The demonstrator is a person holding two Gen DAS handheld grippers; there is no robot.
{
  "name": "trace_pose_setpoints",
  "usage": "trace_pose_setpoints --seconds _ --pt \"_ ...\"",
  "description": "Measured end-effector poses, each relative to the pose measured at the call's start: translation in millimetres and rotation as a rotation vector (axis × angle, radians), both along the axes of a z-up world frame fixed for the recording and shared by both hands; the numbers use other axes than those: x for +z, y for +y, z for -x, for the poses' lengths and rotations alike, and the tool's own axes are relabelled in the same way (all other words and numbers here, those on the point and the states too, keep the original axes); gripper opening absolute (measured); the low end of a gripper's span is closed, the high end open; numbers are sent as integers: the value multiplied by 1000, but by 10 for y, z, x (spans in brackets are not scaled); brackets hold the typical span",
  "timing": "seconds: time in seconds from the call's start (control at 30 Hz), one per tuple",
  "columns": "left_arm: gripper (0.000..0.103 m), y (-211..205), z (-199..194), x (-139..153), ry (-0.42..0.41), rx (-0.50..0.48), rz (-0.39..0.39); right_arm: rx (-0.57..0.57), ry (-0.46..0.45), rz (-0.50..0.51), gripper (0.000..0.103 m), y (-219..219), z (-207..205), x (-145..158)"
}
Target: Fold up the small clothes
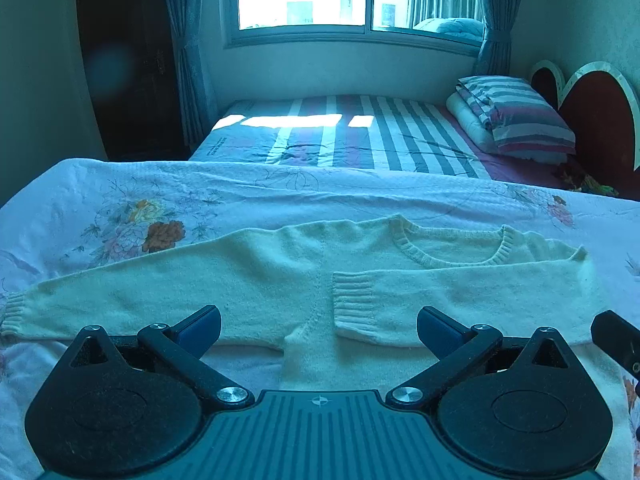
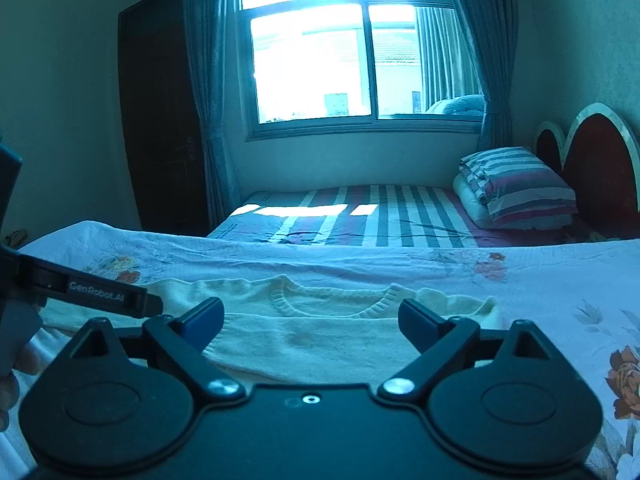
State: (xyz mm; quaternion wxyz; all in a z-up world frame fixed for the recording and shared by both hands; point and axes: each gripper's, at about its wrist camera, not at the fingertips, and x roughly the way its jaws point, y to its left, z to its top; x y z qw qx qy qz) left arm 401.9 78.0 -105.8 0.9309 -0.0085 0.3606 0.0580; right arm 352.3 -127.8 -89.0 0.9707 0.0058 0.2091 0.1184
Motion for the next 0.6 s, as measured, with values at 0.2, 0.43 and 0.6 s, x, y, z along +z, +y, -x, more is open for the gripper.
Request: trace_pose_setpoints --seconds 0.2,0.43,0.6 --pt "103 152 32 -172 32 16 2 -17 9 43 98 46 33 -114" --pt "103 80 133 -266 35 18 -16 -43 38 42 98 9 31 -258" --pt "103 -79 293 -166 28 34 -5 -30 41 23 98 -10 166 -213"
